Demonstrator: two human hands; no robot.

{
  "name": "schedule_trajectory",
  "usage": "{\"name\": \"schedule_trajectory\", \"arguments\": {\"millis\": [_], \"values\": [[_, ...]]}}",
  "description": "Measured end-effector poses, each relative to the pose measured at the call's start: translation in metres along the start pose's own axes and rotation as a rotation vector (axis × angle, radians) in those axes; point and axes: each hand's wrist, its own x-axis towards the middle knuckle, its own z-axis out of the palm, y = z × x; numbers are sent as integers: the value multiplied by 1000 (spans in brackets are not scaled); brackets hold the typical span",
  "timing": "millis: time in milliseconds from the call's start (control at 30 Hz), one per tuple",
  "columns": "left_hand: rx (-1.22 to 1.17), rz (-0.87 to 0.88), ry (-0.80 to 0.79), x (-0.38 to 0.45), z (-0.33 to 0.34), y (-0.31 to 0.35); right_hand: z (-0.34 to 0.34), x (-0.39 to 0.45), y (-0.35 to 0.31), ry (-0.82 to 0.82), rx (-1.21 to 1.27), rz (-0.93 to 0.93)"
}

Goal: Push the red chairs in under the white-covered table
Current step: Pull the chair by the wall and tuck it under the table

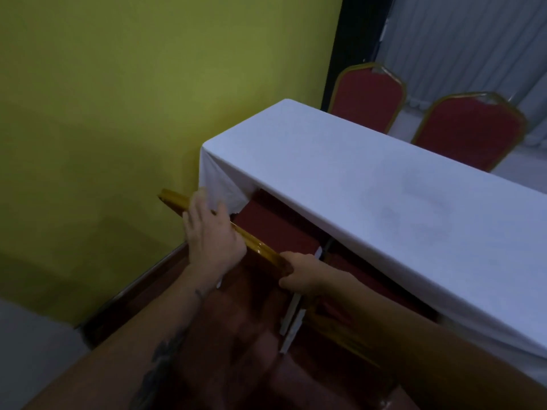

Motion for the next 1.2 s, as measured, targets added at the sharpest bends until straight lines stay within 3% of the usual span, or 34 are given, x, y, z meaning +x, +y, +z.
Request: {"name": "schedule_trajectory", "arguments": {"millis": [167, 267, 333, 533, 1200], "values": [[354, 453, -516, -4, -10, 13, 7, -64, 2, -45, -22, 21], [467, 581, -588, -1, -8, 27, 17, -103, -5, -41, -209, 60], [528, 631, -601, -2, -4, 36, 30, -118, -8, 50, -436, 96], [516, 540, -576, -4, 14, 51, 60, -118, 4, 400, -625, 5], [498, 473, -661, 10, 5, -8, 35, -81, -13, 411, -574, -18]]}}
